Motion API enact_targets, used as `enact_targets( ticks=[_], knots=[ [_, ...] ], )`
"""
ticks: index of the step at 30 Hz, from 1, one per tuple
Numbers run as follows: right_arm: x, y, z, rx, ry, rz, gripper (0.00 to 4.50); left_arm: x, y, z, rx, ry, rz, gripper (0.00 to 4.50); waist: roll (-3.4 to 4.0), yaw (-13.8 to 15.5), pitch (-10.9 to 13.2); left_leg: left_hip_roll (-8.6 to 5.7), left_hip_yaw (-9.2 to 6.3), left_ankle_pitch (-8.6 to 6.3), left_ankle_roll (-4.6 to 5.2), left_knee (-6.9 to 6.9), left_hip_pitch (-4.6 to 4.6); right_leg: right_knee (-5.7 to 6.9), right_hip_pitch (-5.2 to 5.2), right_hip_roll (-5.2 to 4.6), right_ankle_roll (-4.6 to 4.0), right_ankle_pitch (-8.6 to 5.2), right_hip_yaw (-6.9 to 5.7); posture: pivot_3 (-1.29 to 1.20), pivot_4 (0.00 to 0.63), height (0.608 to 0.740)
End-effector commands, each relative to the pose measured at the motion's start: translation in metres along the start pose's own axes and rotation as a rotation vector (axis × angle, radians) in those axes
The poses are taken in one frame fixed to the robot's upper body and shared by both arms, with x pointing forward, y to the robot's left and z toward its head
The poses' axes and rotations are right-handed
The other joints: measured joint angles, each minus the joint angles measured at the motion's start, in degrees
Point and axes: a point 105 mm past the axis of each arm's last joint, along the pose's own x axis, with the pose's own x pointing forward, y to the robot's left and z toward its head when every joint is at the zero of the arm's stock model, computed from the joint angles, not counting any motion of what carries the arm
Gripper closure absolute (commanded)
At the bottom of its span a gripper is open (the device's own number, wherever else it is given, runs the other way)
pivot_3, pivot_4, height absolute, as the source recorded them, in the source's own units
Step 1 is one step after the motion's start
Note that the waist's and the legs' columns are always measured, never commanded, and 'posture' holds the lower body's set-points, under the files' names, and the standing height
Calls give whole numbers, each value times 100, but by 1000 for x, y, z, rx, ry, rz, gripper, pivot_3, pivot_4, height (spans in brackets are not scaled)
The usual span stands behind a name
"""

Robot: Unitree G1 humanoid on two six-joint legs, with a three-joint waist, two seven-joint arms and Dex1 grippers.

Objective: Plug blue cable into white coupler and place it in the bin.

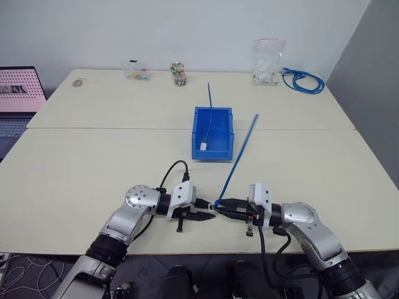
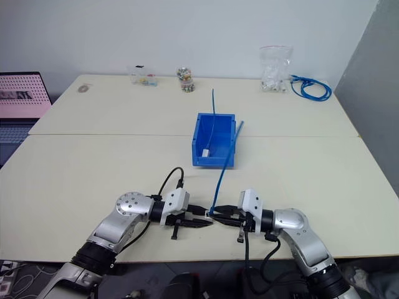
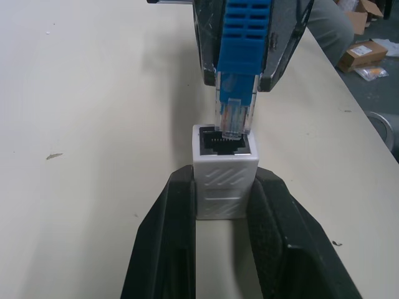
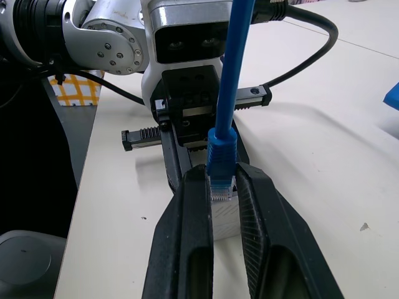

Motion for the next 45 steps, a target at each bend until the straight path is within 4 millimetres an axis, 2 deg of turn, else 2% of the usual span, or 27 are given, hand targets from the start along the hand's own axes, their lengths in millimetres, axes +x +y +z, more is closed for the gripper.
enact_targets(
  ticks=[1,8,25,45],
  knots=[
    [0,-6,6,-14,-12,-14,4221,-3,4,1,15,9,10,3713,0,-1,0,0,0,0,0,0,0,0,0,0,0,0,0,0,150,740],
    [8,-6,16,-31,-38,9,4221,-4,3,0,13,10,8,3713,0,0,0,0,0,0,0,0,-1,0,0,0,0,0,0,0,150,740],
    [10,-1,4,-24,0,52,4221,-5,1,0,12,13,12,3713,0,-1,0,0,0,0,0,0,-1,0,0,0,0,0,0,0,150,740],
    [1,-6,5,-41,28,60,4221,-3,-2,-1,10,8,3,3713,0,-2,0,1,0,0,0,0,0,0,0,0,0,0,1,0,150,740]
  ],
)
